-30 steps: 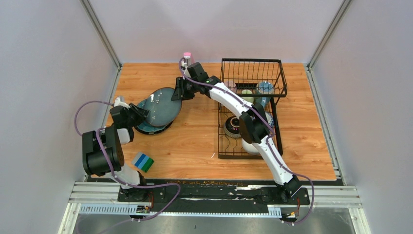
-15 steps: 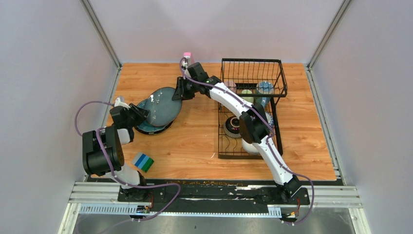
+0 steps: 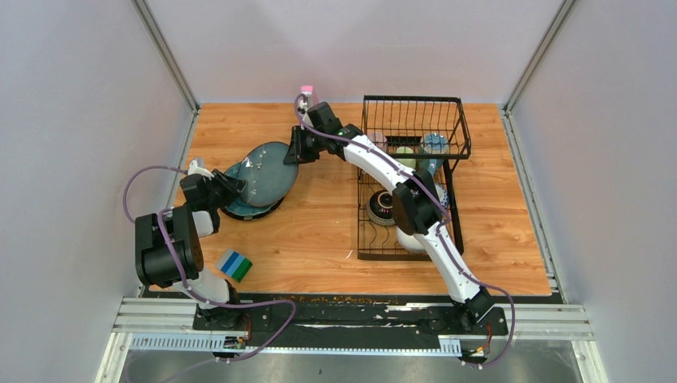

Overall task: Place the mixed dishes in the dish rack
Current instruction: Pick up the plate at the center of the board.

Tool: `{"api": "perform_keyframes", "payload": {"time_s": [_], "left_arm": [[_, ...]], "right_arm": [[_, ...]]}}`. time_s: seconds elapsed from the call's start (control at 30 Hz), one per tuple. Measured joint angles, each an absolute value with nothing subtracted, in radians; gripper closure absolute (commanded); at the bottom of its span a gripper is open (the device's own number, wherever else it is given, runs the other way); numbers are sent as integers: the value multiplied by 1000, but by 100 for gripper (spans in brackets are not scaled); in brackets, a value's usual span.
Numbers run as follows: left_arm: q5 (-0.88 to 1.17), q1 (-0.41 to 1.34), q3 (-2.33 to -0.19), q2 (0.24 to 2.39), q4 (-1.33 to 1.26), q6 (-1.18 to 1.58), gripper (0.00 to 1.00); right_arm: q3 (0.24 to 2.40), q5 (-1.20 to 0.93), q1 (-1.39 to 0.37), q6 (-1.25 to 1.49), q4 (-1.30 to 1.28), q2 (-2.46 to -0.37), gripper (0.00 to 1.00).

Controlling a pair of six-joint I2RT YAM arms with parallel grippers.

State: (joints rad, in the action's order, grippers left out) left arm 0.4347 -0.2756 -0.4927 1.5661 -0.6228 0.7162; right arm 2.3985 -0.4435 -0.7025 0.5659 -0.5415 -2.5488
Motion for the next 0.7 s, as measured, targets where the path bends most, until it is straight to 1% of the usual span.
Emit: {"api": "perform_keyframes", "payload": {"time_s": [0.27,0.4,0.53,0.6,0.67,0.7], "left_arm": [[436,-275,-493,1566,-625,719,65],[438,-274,-493,1567,-627,718,65],[440,-274,-493,1567,-633,718,65],[440,-274,-493,1567,-636,717,65],[441,-274,-493,1567,-638,717,65],[442,-274,-493,1568,-639,717,65]], "right_arm": [[2399,-444,-702,567,-542,-2549,78],[2399,-447,-702,566,-542,-2549,81],[2399,-446,-702,567,-542,-2549,86],[2399,-444,-702,566,-542,-2549,87],[2399,-445,-702,566,-542,-2549,99],[2399,-445,-702,566,-542,-2549,100]]}}
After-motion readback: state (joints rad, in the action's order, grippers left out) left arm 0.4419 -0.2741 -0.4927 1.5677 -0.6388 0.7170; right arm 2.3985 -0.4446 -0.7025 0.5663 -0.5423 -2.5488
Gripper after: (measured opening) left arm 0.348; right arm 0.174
